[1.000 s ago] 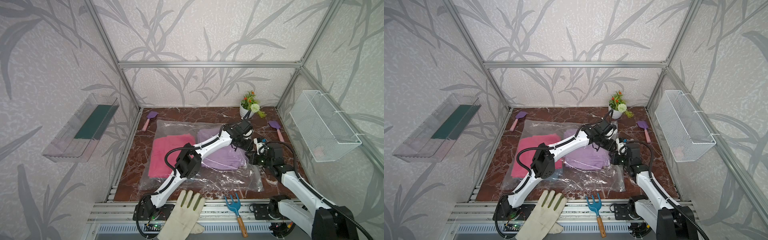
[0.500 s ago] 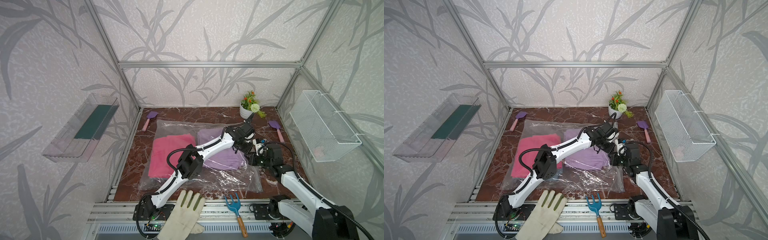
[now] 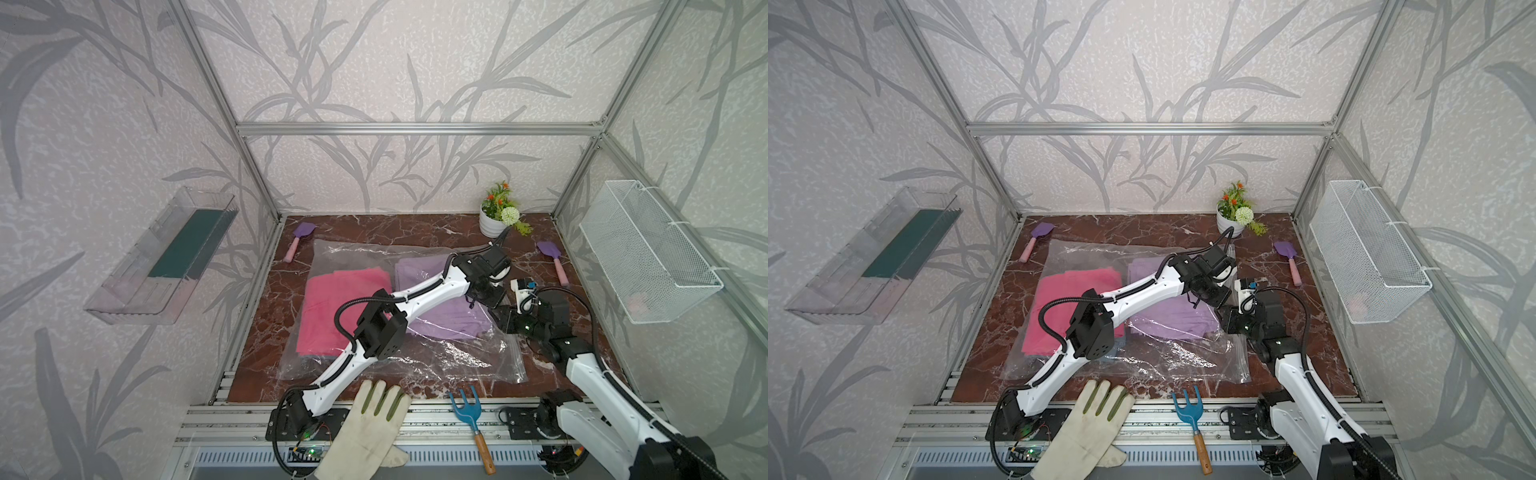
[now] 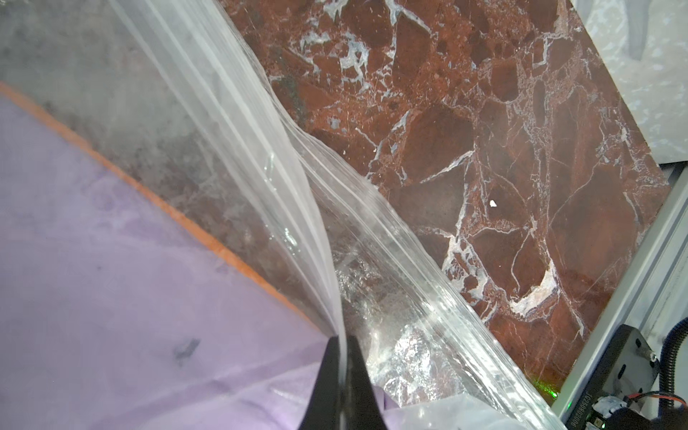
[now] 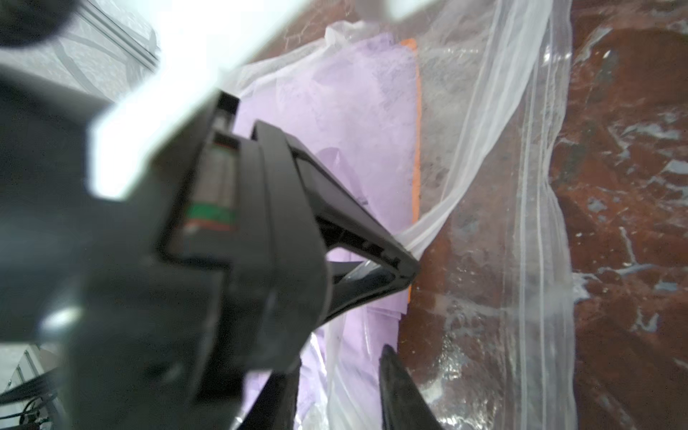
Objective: Take the trousers out of the vacuum bag
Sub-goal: Open the vacuum bag at the center of the board.
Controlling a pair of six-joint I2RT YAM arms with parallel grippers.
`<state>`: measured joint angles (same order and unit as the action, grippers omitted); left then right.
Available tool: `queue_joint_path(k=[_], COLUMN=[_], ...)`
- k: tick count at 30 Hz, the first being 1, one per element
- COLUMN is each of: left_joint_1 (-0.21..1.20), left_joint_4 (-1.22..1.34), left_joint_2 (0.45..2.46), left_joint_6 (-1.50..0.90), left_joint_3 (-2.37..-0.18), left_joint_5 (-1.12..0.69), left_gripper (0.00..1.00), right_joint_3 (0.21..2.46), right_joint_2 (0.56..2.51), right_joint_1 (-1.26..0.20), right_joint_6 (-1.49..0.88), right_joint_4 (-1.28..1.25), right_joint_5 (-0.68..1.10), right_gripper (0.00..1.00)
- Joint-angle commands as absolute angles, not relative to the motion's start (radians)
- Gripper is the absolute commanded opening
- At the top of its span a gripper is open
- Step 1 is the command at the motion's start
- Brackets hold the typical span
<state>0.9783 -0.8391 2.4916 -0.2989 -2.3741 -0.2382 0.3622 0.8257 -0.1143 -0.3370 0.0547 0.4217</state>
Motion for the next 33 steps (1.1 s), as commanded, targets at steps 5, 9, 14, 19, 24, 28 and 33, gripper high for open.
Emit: queue_joint_path(k=[5, 9, 14, 19, 24, 28, 33], left_joint_1=[0.987, 0.986, 0.986, 0.988, 0.992, 1.001, 1.023], left_joint_4=[-0.868, -0.861, -0.885, -0.898, -0.897, -0.902, -0.907], left_joint_2=[2.488, 2.471, 2.456, 2.414, 2.370, 2.338, 2.304], left_joint_6=[-0.314, -0.314, -0.309, -0.308, -0.311, -0.296, -0.275], left_joint_3=[-2.395, -2.403, -2.456, -2.454, -2.453, -2.448, -2.415], left_joint_5=[-0.206, -0.199, -0.203, -0.199, -0.199, -0.208, -0.196], left_gripper=[0.00, 0.00, 0.00, 0.00, 0.00, 0.00, 0.00], right_joint_3=[0.378, 0.383, 0.327, 0.304, 0.314, 0.312, 0.316], right_joint_2=[0.530, 0.501, 0.580, 0.696, 0.827, 0.921, 1.047], right_joint_1=[-0.099, -0.053, 0.038, 0.090, 0.095, 0.095, 0.099], right_joint_6=[-0.402, -0.430, -0.507, -0.546, -0.548, -0.578, -0.607], right_joint_4=[0.296, 0.377, 0.294, 0.130, 0.008, -0.122, -0.253], right_joint_5=[0.228, 0.205, 0.324, 0.448, 0.520, 0.586, 0.643], right_gripper=[0.39, 0.39, 0.39, 0.41, 0.45, 0.53, 0.58])
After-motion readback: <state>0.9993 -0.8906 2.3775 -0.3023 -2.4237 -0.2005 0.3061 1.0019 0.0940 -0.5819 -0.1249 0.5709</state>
